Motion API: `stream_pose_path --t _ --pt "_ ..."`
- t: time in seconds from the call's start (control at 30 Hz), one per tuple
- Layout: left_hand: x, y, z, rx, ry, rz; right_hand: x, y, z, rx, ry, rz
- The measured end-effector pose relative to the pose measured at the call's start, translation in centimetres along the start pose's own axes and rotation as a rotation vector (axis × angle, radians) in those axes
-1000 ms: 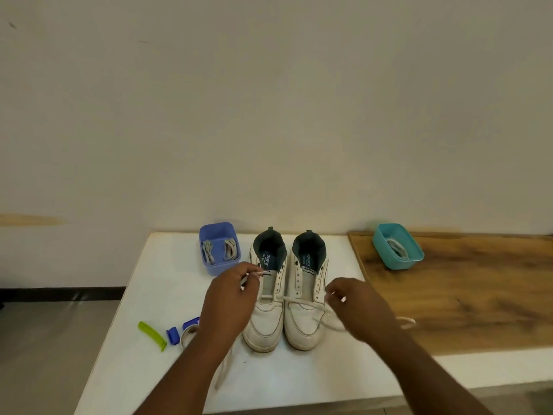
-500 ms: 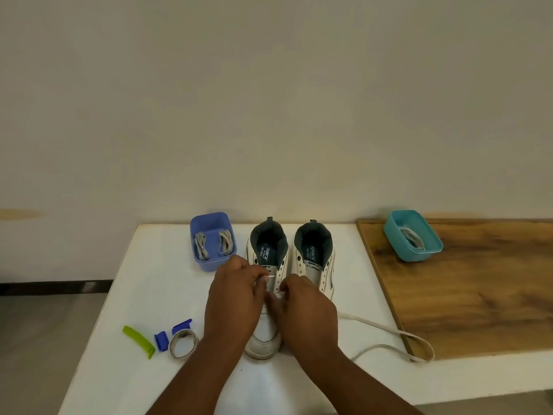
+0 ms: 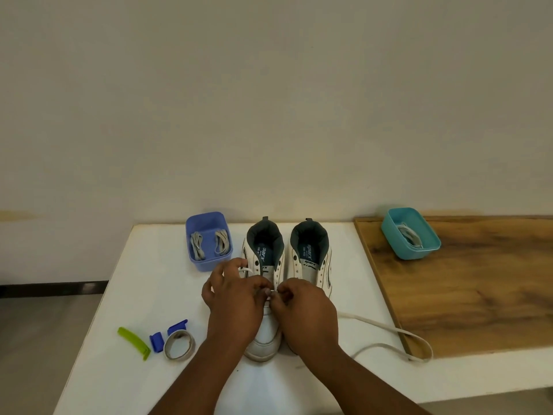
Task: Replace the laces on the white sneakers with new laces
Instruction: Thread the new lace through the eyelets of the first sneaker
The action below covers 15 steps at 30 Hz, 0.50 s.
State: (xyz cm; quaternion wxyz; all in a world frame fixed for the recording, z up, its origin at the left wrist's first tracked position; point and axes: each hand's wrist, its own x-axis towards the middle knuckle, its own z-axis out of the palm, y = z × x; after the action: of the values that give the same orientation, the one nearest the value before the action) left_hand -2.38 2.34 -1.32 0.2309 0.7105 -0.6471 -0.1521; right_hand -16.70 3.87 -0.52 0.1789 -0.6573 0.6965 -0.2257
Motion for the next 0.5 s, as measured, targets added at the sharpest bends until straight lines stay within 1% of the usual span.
stream_pose_path --t 0.23,0.4,0.5 --pt "-0.5 0.4 1.3 -0.077 0.052 -0.063 0.1 0.4 0.1 0.037 0.011 -0.024" --pt "0.0 -0.3 1.5 -0.189 0.019 -0.052 1.0 1.6 -0.1 0.039 -0.077 -0.088" --pt "0.0 -0.2 0.9 -0.132 -0.036 -0.020 1.2 1.6 -0.2 -0.014 -0.064 -0.107"
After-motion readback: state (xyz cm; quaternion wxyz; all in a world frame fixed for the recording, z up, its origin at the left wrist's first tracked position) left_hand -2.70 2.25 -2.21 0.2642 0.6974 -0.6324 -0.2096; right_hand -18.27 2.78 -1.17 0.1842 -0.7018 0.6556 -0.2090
